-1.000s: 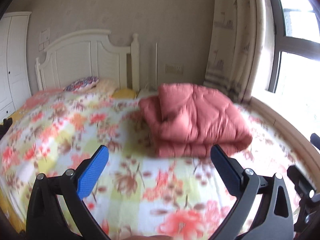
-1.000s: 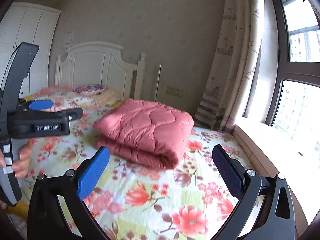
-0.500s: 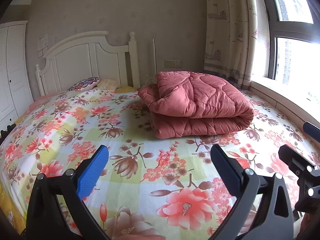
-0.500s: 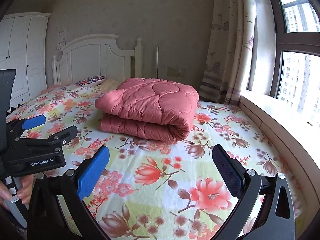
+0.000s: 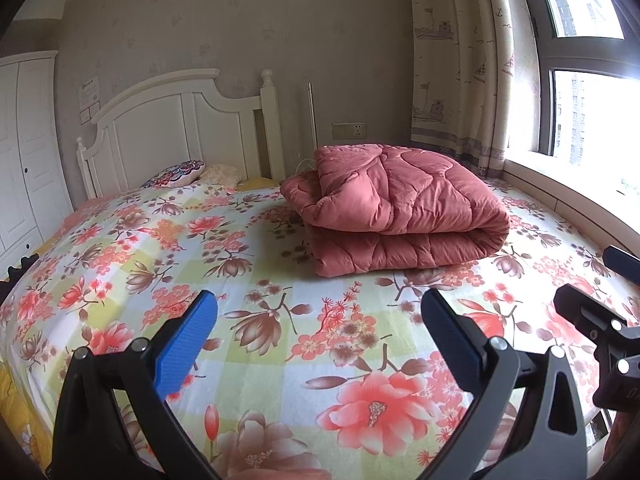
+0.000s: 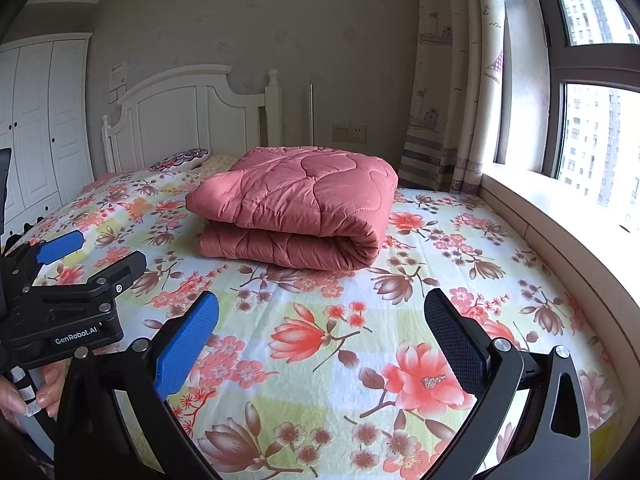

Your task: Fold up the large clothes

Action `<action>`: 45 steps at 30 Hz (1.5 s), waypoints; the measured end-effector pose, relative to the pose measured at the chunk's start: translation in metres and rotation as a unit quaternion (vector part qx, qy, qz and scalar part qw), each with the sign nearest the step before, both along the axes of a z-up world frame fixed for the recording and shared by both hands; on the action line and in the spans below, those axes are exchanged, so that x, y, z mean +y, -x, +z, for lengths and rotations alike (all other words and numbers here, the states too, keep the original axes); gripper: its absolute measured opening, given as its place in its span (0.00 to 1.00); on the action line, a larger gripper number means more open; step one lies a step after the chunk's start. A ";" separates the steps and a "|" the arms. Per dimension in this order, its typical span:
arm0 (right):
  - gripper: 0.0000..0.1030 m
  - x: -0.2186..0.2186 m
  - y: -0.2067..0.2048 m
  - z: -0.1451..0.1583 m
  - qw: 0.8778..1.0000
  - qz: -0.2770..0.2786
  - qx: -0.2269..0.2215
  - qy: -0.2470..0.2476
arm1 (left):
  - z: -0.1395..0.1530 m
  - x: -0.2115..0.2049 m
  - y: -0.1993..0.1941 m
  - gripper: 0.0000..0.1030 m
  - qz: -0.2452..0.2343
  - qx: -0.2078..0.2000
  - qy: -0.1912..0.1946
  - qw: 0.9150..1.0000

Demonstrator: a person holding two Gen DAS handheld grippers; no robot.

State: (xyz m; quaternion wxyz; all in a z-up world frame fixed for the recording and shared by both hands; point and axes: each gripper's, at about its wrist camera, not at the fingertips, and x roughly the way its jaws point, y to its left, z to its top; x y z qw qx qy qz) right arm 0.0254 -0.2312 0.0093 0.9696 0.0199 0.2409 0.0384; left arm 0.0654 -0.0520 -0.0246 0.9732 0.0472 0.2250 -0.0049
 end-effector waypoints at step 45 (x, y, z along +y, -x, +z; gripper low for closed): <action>0.96 -0.006 -0.008 -0.014 0.999 -0.002 0.029 -0.041 | -0.004 0.002 0.000 0.98 0.006 0.005 -0.001 1.000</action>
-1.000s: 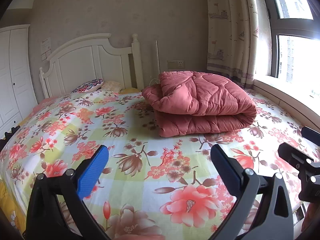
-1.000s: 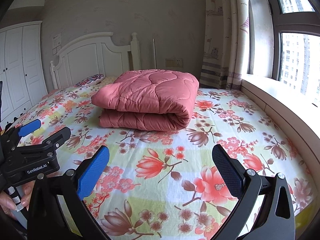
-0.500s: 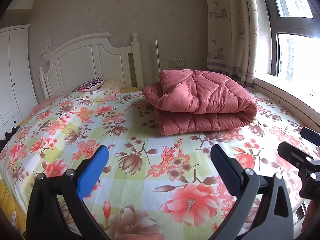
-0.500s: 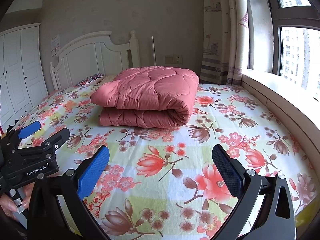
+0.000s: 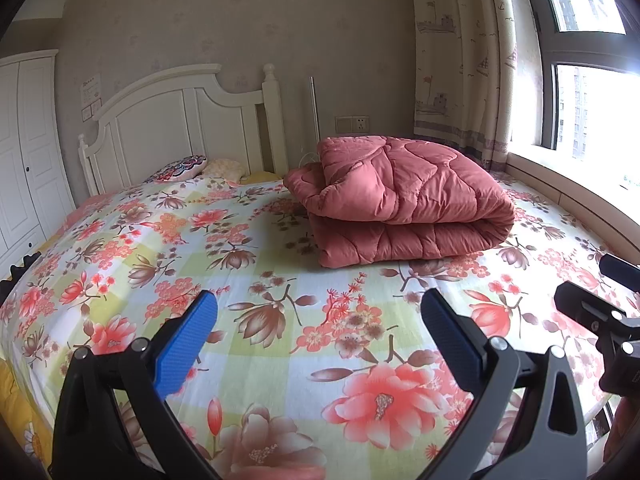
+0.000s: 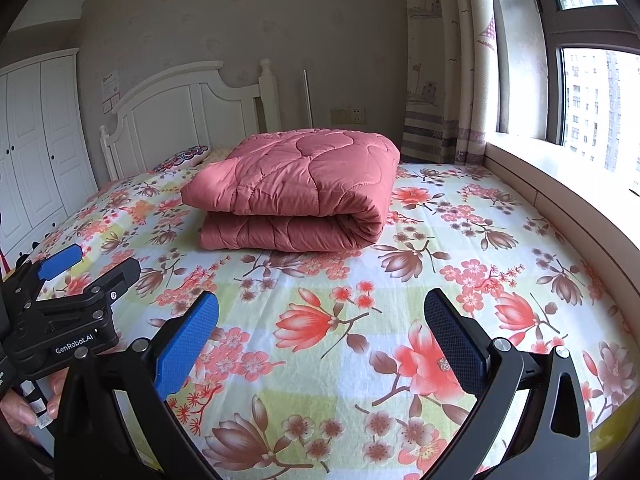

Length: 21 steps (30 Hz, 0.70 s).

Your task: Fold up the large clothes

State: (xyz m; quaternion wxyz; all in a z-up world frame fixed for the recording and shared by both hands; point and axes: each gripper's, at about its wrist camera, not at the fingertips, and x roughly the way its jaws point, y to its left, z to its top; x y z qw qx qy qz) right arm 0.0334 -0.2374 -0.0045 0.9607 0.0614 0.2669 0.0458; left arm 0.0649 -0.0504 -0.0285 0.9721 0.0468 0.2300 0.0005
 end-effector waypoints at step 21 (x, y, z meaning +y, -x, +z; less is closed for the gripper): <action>0.96 0.004 0.002 -0.001 1.000 0.002 0.000 0.000 | 0.002 0.008 0.011 0.98 0.004 -0.010 -0.001 1.000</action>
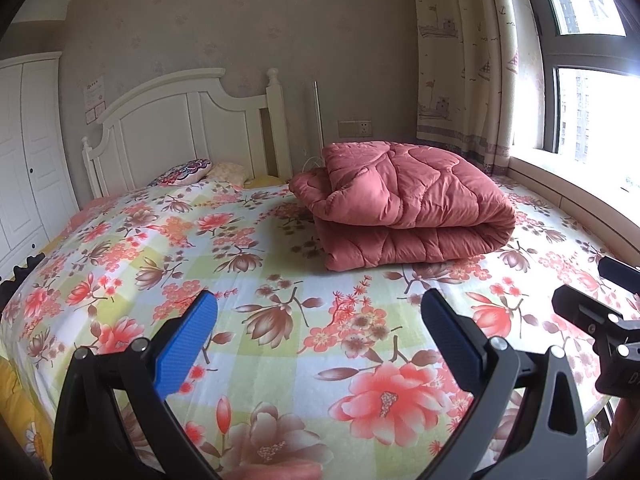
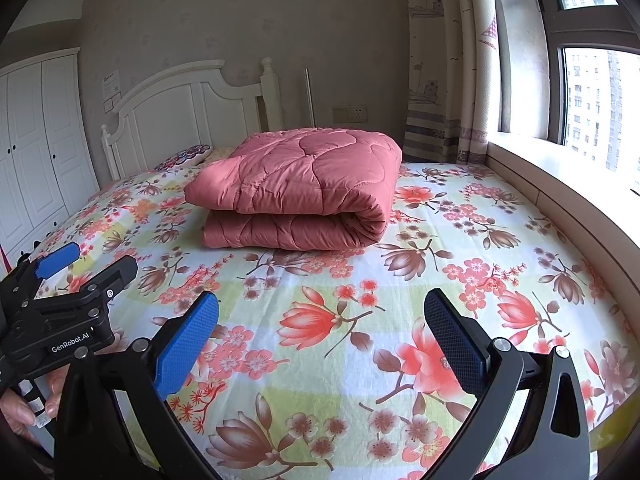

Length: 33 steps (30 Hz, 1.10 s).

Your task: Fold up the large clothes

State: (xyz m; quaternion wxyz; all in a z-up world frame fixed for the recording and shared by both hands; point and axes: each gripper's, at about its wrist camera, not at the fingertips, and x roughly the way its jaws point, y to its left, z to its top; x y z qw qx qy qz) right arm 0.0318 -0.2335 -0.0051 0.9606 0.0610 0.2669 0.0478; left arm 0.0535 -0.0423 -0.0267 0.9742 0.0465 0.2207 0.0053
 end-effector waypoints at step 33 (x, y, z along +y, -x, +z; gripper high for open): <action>0.96 0.017 0.010 0.015 1.000 0.021 -0.015 0.012 | 0.017 0.007 0.020 0.98 -0.002 -0.028 -0.005 1.000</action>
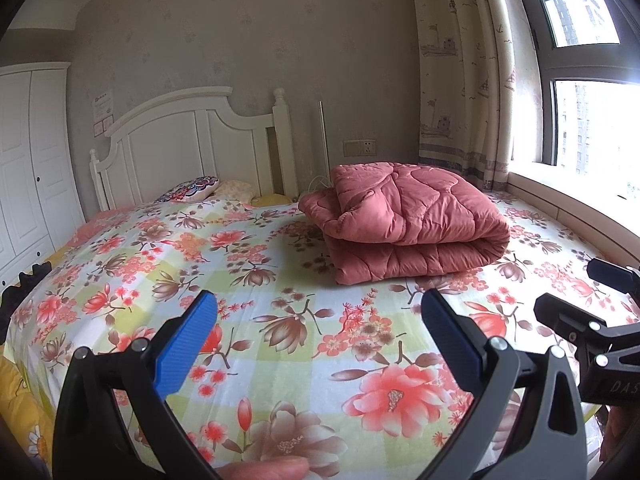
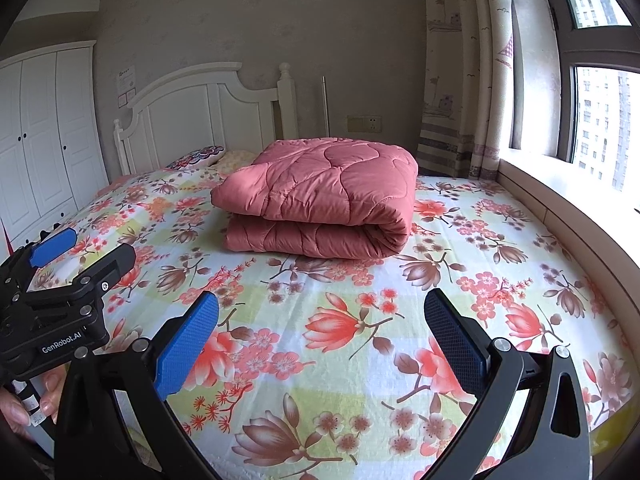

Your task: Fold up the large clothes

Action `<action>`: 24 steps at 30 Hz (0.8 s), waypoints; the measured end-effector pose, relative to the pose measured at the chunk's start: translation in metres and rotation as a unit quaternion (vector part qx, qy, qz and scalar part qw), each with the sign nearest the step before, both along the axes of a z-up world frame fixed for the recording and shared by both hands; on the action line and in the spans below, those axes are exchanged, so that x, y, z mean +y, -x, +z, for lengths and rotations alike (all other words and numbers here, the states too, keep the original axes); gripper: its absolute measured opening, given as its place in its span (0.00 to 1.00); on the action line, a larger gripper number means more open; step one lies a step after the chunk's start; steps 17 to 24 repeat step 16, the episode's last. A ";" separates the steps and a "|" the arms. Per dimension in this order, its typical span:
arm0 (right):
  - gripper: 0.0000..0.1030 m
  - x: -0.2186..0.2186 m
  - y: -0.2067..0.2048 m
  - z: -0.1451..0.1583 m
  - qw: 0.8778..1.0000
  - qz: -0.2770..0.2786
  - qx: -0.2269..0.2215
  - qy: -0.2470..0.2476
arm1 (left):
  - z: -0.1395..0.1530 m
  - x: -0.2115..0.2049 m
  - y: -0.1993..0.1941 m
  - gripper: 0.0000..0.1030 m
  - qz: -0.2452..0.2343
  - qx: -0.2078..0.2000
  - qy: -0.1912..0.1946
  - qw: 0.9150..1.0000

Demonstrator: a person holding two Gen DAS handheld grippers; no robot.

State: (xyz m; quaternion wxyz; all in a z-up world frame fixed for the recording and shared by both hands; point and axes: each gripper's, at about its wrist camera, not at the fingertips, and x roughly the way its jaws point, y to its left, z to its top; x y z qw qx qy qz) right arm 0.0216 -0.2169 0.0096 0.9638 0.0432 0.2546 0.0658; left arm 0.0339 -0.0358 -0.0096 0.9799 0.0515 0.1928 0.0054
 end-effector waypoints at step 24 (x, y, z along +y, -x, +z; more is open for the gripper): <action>0.96 -0.061 -0.050 0.005 0.999 0.002 0.045 -0.003 | 0.019 0.107 -0.157 0.98 -0.026 0.109 0.012 0.994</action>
